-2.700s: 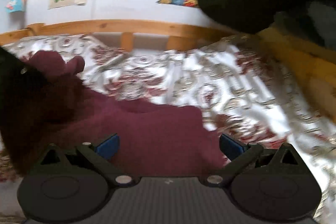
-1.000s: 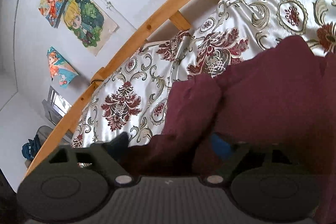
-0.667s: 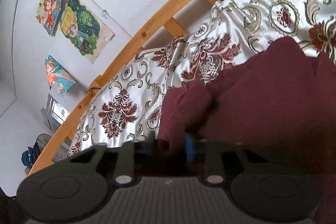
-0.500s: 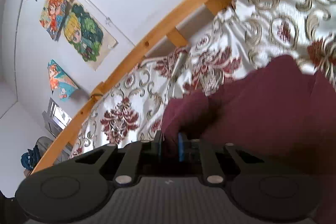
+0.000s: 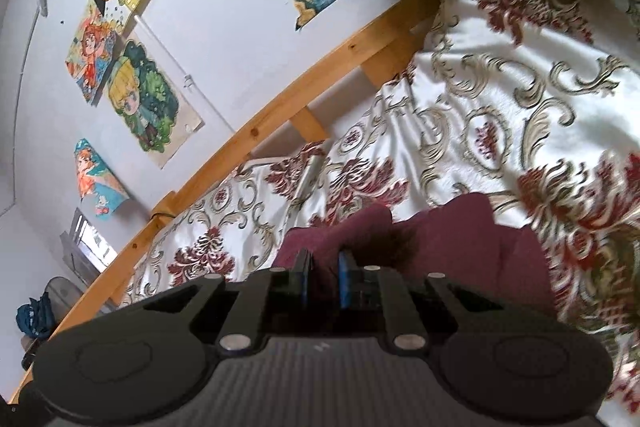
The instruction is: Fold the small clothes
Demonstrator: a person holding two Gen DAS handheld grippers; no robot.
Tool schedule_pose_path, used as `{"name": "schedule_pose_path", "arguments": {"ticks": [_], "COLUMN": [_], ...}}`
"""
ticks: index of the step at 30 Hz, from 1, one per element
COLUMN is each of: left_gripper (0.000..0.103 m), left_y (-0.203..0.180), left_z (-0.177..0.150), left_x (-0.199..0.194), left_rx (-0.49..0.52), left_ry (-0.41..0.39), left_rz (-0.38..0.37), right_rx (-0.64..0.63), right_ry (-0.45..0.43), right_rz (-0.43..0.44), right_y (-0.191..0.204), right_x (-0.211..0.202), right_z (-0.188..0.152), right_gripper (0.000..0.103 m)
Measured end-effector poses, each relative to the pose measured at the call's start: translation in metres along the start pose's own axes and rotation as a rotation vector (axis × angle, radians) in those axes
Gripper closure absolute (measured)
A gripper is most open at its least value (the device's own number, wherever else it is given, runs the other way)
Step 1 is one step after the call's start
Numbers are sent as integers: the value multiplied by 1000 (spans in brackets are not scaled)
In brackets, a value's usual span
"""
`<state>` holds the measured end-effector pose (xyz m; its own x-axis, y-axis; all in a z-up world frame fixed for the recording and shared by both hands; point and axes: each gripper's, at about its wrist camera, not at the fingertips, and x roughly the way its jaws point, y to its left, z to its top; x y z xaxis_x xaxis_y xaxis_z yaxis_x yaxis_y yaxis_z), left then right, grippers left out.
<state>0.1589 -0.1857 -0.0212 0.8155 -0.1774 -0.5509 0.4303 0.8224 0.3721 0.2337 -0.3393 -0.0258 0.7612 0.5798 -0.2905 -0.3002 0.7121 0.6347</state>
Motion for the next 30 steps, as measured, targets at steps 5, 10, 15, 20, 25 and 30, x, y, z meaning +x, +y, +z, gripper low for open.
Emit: {"name": "schedule_pose_path", "arguments": {"ticks": [5,10,15,20,25,30], "left_gripper": [83,83,83,83,83,82], "left_y": [-11,-20,-22,-26,-33,-37], "left_z": [6,11,14,13,8,2], "left_x": [8,14,19,20,23,27], "left_rx": [3,10,-3,-5,-1,-16], "left_ry": [-1,-11,-19,-17,-7,0], "left_rz": [-35,-66,-95,-113,-130,-157], "right_rx": [7,-5,6,27,46,73], "right_ry": [-7,-2,-14,-9,16,46], "right_rz": [-35,-80,-118,-136,-180,-210], "right_y": [-10,-21,-26,-31,-39,-47], "right_x": [-10,-21,-28,-33,-37,-39], "right_z": [5,9,10,10,6,1], "right_gripper": [87,87,88,89,90,91]}}
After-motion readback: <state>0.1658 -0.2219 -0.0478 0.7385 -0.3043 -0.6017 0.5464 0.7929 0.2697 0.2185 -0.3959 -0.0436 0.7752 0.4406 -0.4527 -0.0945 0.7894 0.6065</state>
